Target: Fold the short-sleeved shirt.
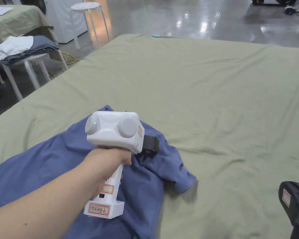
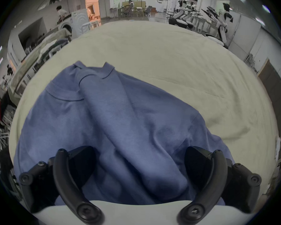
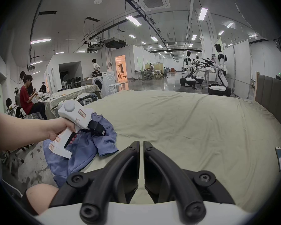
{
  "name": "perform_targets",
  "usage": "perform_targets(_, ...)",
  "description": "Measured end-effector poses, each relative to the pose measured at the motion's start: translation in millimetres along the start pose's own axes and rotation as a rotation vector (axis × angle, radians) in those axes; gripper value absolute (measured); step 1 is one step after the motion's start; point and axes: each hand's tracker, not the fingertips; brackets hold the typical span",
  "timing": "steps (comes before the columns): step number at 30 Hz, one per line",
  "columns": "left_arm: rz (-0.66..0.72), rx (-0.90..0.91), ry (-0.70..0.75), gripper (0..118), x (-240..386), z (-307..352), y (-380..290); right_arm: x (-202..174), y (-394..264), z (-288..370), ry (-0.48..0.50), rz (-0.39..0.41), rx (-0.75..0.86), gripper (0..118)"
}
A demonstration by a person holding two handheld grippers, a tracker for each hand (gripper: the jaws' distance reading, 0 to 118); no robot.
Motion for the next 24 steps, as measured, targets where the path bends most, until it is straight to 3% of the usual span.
perform_targets(2,0.001,0.022,-0.010,98,5.3,7.3,-0.7,3.7,-0.8,5.6,-0.005,-0.004,0.011,7)
perform_targets(5,-0.054,0.081,0.016,16,15.0,21.8,-0.2,10.5,-1.2,13.7,-0.016,-0.009,0.028,7)
perform_targets(6,-0.057,0.074,0.016,6,17.2,23.3,-0.1,12.6,-1.1,15.9,-0.019,-0.013,0.032,7)
perform_targets(10,-0.069,0.059,-0.024,6,19.7,44.6,3.5,22.3,-4.4,27.8,-0.033,-0.043,0.065,7)
perform_targets(16,-0.128,0.207,-0.041,6,41.1,120.3,38.6,38.5,-7.3,45.4,-0.061,-0.102,0.102,7)
perform_targets(24,-0.314,0.356,-0.163,6,169.6,198.8,72.7,59.1,-8.4,73.8,-0.095,-0.150,0.217,7)
